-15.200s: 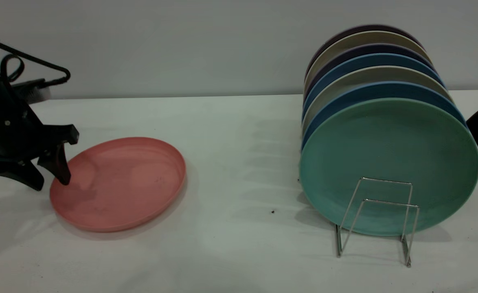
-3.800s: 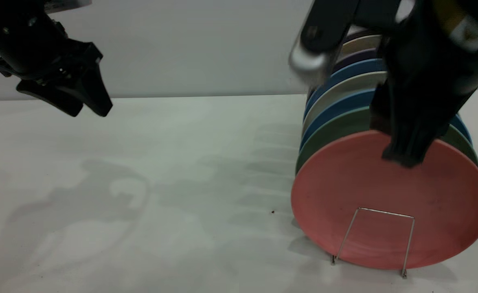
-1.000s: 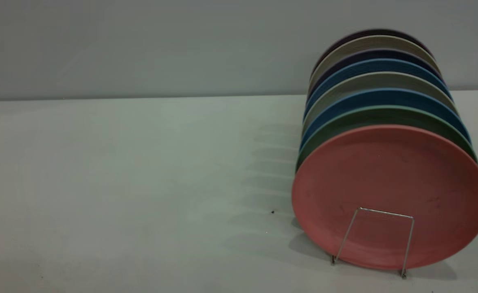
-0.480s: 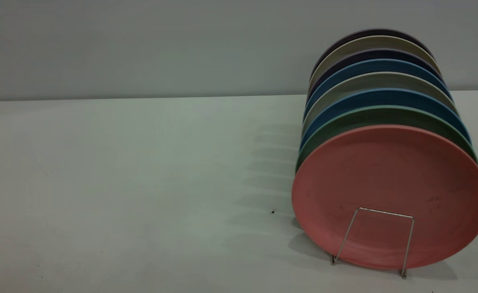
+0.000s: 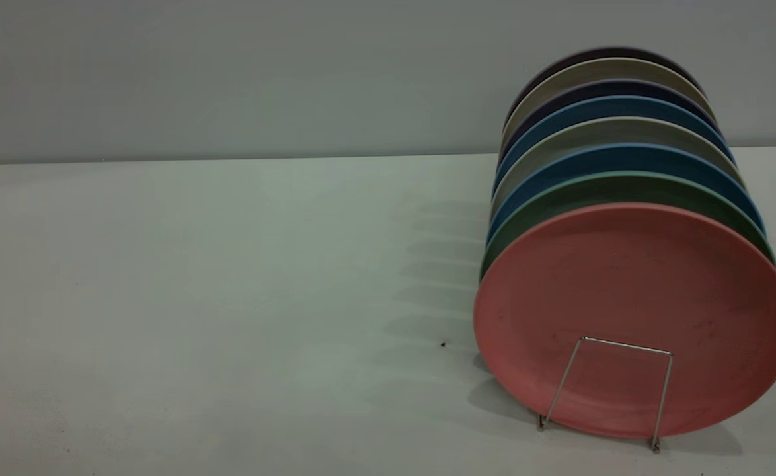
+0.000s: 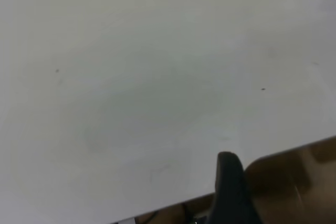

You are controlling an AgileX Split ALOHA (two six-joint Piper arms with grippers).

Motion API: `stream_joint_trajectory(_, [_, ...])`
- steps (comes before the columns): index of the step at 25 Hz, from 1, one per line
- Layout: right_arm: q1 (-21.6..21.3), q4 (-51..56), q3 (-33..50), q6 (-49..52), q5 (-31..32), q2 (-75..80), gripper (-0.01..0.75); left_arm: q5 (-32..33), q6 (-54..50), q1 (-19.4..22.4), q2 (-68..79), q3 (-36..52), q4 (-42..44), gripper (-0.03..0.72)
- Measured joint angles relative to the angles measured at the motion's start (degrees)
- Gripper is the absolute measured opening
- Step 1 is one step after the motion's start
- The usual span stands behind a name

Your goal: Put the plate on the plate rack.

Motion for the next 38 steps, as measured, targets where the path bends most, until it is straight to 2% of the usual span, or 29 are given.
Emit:
stream_joint_trajectory(25, [-0.75, -0.06, 0.22, 0.06, -0.12, -0.07, 0.279, -0.26, -0.67, 0.0, -1.76, 0.0, 0.44, 0.53])
stream_joint_trajectory(27, [-3.76, 0.07, 0.22, 0.06, -0.12, -0.07, 0.279, -0.26, -0.67, 0.0, -4.45, 0.0, 0.44, 0.53])
stream_joint_trajectory(36, [-29.29, 0.07, 0.22, 0.01, -0.12, -0.07, 0.279, -0.01, -0.67, 0.0, -6.82, 0.0, 0.44, 0.53])
stream_joint_trajectory(38, [-33.89, 0.07, 0.22, 0.01, -0.12, -0.07, 0.279, 0.04, -0.67, 0.0, -6.82, 0.0, 0.44, 0.53])
